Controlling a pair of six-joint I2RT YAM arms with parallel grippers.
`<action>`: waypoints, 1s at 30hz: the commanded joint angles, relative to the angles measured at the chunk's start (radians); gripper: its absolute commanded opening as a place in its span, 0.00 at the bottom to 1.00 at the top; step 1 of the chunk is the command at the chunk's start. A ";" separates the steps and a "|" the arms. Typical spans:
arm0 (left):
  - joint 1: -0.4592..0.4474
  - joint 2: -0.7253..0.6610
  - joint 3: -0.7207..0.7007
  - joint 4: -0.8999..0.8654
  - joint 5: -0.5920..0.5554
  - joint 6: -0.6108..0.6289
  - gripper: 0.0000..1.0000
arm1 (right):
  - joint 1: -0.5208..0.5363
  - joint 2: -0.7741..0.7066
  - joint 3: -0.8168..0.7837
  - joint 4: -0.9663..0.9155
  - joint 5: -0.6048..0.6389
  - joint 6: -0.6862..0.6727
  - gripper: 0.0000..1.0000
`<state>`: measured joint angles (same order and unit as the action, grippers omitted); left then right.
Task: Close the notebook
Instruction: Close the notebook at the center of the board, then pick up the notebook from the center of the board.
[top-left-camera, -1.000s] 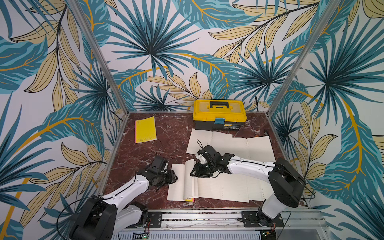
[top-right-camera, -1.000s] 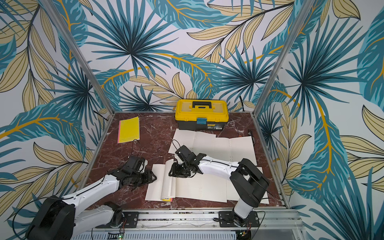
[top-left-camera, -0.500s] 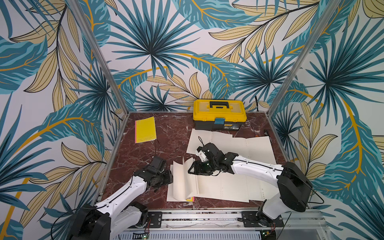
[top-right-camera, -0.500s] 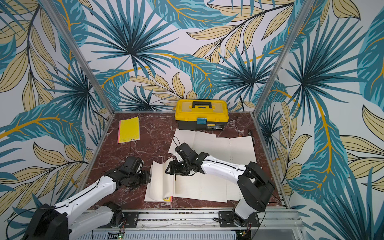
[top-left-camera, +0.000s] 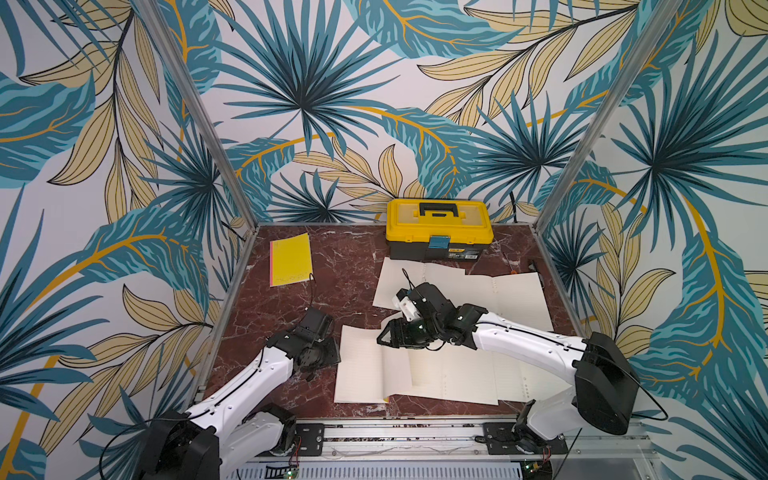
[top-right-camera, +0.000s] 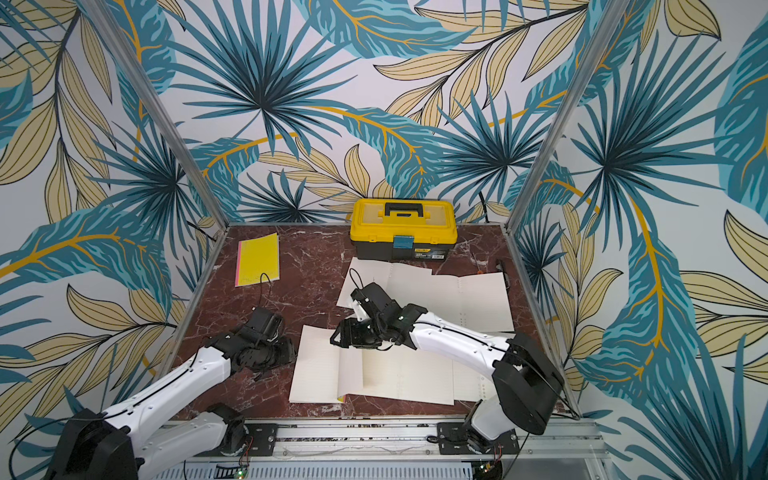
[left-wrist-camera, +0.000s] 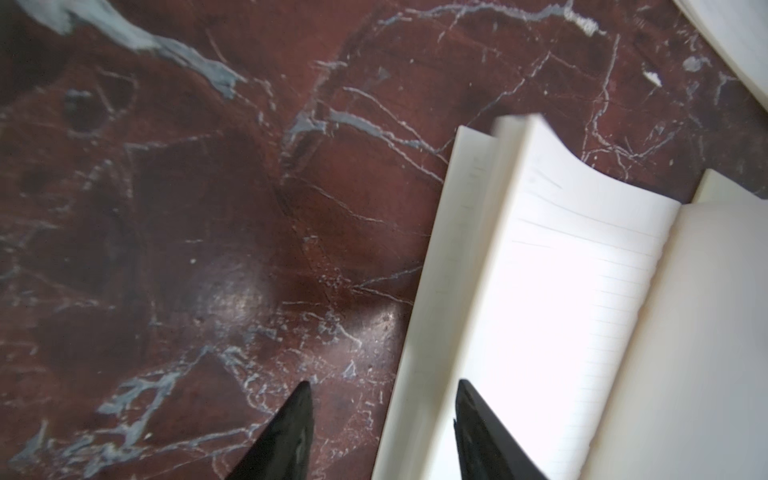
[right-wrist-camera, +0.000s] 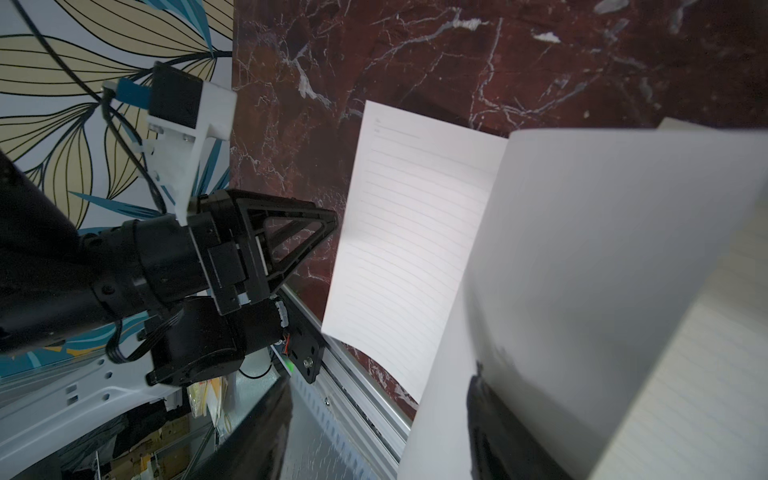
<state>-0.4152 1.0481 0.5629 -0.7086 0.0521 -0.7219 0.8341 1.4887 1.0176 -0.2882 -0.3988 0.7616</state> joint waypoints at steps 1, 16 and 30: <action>0.009 -0.022 0.029 -0.043 -0.030 0.004 0.56 | 0.006 -0.050 0.010 -0.042 0.026 -0.025 0.67; 0.009 -0.071 0.076 -0.071 -0.009 0.026 0.56 | 0.005 -0.132 -0.034 -0.107 0.161 -0.009 0.46; 0.005 -0.074 0.136 0.031 0.188 0.094 0.51 | 0.006 0.158 0.029 -0.061 0.049 -0.027 0.21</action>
<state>-0.4107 0.9798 0.6727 -0.7277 0.1570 -0.6594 0.8352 1.6215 1.0199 -0.3733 -0.3279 0.7475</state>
